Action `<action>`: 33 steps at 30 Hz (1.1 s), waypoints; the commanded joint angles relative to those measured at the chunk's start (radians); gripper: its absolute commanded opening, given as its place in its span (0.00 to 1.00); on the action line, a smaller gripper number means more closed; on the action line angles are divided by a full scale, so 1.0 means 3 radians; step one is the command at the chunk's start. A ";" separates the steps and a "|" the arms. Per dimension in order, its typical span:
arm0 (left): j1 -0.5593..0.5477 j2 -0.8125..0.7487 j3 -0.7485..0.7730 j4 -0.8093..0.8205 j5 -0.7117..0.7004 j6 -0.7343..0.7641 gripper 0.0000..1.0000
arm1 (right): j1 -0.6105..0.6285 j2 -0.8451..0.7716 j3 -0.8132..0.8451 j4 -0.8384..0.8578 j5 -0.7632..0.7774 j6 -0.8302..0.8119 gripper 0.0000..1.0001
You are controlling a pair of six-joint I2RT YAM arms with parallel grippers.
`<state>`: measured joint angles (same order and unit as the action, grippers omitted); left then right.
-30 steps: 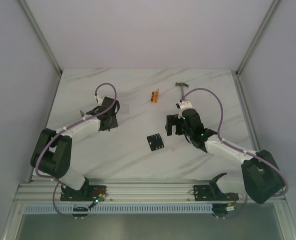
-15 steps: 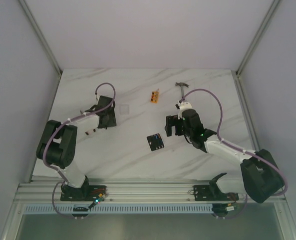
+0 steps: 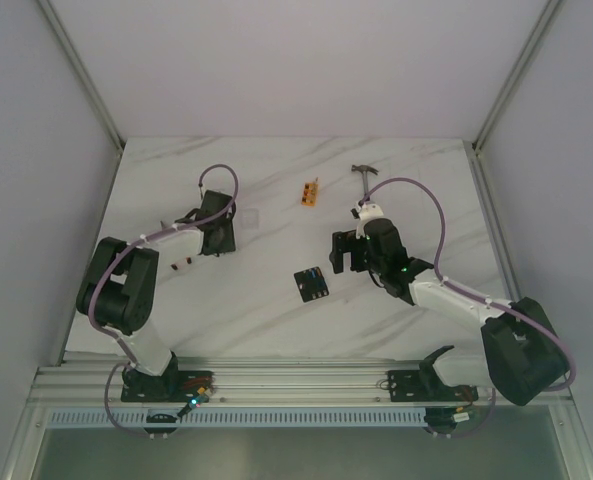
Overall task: Snap on the fuse box
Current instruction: Move the fuse to the center of the board.
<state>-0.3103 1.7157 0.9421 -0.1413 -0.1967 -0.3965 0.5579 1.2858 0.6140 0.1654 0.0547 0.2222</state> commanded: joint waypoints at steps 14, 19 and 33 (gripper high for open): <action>-0.0106 0.0099 -0.0016 -0.0303 -0.0051 -0.0140 0.36 | -0.0004 0.0032 -0.0042 0.0093 -0.0043 -0.0035 1.00; -0.0221 0.0055 -0.0007 -0.0297 0.0017 -0.0163 0.32 | -0.0008 0.0021 -0.0042 0.0088 -0.0054 -0.0035 1.00; -0.0748 -0.0088 0.0108 -0.0030 0.0385 -0.0374 0.26 | -0.0007 -0.0015 -0.0020 0.0066 -0.0177 -0.0025 1.00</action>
<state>-0.4923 1.7130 0.9516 -0.1574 -0.1371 -0.4797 0.5579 1.2907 0.6140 0.1677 0.0315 0.2226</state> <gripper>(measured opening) 0.296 0.996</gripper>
